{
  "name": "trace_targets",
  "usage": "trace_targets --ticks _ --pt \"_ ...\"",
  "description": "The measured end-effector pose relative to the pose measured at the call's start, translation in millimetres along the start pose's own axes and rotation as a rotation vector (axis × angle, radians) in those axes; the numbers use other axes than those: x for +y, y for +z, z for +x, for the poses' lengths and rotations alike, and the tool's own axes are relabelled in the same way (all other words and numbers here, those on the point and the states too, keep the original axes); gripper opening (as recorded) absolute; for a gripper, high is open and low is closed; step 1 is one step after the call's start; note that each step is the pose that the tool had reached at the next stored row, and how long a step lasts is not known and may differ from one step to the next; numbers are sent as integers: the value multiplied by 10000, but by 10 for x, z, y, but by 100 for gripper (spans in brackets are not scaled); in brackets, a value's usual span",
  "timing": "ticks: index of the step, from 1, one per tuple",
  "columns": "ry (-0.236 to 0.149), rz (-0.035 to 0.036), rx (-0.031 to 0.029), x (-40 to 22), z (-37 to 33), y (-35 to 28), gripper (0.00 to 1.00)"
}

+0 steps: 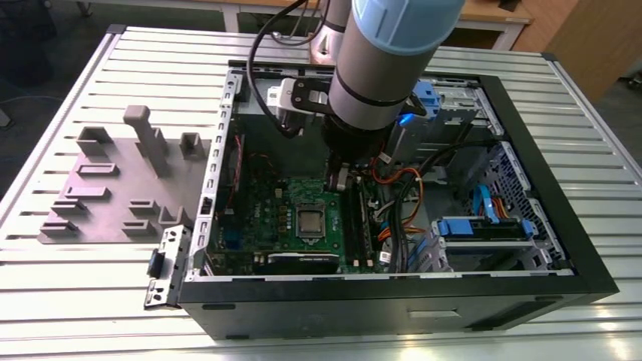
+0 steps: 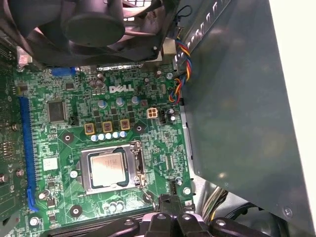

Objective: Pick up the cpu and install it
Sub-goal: 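Install the first cpu locking lever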

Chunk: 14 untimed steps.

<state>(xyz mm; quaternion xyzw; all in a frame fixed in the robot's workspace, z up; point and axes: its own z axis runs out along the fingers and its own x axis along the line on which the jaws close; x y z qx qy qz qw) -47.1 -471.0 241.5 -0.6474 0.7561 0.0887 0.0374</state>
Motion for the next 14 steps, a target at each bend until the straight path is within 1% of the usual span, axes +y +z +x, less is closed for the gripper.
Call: trace_targets --ticks 3,5,6,9,10,14 --pt "-33 -3 4 -4 28 -5 11" --pt "-139 8 7 -4 36 -7 11" --pt "-197 36 7 -5 39 -8 11" --pt "-324 154 -5 0 45 -7 11" --pt "-352 171 -7 4 49 -7 11" --pt "-417 165 -1 9 63 -6 11"
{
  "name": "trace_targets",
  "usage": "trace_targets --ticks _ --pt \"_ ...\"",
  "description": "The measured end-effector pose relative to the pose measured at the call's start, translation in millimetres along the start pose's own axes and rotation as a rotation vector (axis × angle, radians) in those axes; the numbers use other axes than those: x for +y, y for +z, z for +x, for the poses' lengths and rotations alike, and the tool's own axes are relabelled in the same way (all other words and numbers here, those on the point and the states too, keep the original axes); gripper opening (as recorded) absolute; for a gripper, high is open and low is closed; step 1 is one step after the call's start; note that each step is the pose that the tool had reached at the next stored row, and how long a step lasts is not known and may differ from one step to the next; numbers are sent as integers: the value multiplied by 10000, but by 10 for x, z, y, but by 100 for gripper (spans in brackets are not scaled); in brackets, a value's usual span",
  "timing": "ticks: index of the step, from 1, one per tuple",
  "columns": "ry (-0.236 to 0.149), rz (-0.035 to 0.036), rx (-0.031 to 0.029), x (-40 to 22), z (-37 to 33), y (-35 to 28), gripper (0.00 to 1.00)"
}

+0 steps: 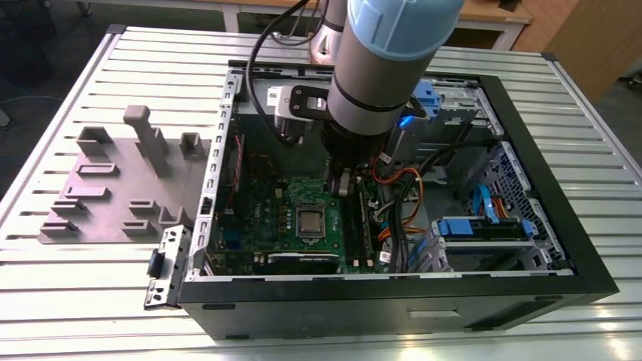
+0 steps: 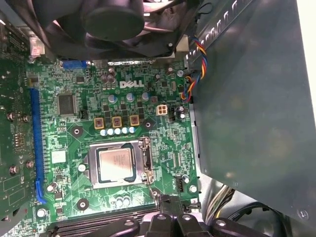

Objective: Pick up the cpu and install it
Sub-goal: 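Install the first cpu locking lever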

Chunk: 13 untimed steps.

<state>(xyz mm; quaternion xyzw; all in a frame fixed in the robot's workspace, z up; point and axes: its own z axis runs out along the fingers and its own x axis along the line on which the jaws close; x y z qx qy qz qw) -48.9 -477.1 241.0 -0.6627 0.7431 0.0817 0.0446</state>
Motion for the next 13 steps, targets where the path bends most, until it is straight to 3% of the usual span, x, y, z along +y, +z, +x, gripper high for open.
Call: trace_targets --ticks 13 --pt "-73 -1 3 0 16 1 11"
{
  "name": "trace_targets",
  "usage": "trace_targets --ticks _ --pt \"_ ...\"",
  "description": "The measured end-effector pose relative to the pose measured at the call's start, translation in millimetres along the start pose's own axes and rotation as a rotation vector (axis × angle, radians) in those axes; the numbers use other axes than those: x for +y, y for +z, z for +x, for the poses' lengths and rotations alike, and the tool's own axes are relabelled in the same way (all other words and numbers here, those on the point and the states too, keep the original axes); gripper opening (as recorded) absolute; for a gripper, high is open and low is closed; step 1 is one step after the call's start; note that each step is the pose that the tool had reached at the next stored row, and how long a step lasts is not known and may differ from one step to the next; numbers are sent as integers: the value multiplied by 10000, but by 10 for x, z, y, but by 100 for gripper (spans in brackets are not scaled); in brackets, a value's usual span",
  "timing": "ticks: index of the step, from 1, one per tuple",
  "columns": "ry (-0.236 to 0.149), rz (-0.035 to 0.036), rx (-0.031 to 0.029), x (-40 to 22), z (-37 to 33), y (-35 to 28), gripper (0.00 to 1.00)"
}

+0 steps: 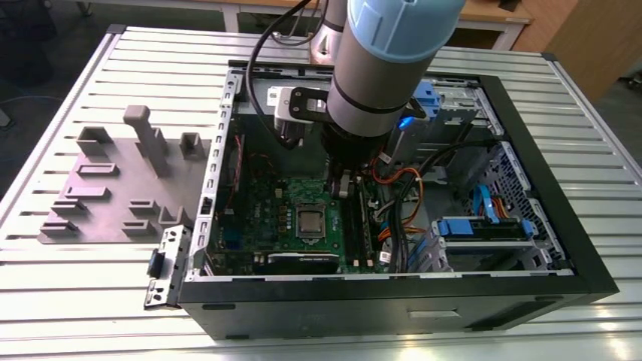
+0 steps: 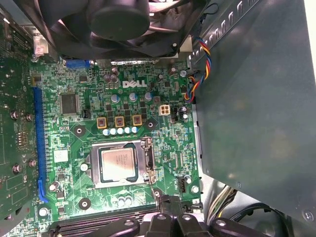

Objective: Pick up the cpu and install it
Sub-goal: 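Install the first cpu locking lever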

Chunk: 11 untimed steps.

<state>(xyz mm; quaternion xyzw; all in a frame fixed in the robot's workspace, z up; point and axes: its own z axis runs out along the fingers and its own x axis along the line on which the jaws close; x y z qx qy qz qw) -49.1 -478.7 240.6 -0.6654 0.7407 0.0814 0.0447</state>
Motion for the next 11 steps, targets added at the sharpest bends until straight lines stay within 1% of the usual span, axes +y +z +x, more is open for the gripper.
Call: trace_targets --ticks 4,7,11 --pt "0 0 0 0 0 0 11" --pt "-34 1 1 0 15 -3 11" --pt "-281 6 10 1 39 -1 11"
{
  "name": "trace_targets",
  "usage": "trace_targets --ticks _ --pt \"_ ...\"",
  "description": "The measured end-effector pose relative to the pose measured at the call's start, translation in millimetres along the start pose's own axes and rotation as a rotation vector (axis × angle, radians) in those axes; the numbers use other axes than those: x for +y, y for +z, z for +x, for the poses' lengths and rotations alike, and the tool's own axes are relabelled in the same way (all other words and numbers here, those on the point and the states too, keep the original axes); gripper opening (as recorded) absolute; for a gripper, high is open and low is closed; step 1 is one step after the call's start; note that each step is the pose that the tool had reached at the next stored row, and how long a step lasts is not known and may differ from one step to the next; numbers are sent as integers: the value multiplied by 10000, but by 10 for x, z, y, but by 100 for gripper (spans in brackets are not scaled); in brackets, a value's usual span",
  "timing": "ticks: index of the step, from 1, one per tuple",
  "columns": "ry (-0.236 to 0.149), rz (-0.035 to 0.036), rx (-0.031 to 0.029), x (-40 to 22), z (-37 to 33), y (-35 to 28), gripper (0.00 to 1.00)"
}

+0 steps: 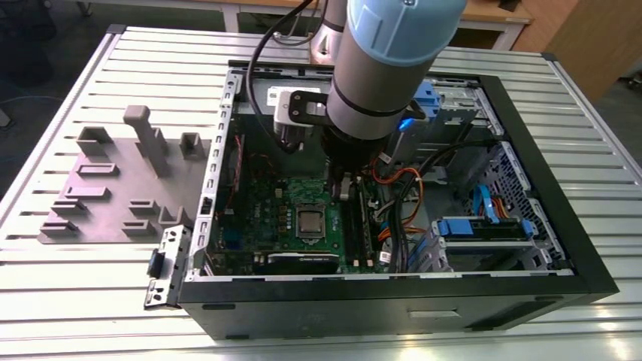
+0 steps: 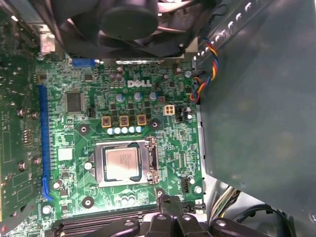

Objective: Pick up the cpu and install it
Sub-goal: 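Install the first cpu locking lever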

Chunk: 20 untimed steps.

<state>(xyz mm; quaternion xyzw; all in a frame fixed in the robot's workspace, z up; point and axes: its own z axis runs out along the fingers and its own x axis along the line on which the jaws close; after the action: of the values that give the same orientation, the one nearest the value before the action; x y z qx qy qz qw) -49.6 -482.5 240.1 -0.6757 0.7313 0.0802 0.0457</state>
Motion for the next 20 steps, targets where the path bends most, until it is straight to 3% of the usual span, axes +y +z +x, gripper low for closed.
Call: trace_targets --ticks 3,12,20 --pt "-156 8 6 5 3 6 11" --pt "-245 178 -9 36 33 23 11" --pt "-246 178 -10 35 48 20 11"
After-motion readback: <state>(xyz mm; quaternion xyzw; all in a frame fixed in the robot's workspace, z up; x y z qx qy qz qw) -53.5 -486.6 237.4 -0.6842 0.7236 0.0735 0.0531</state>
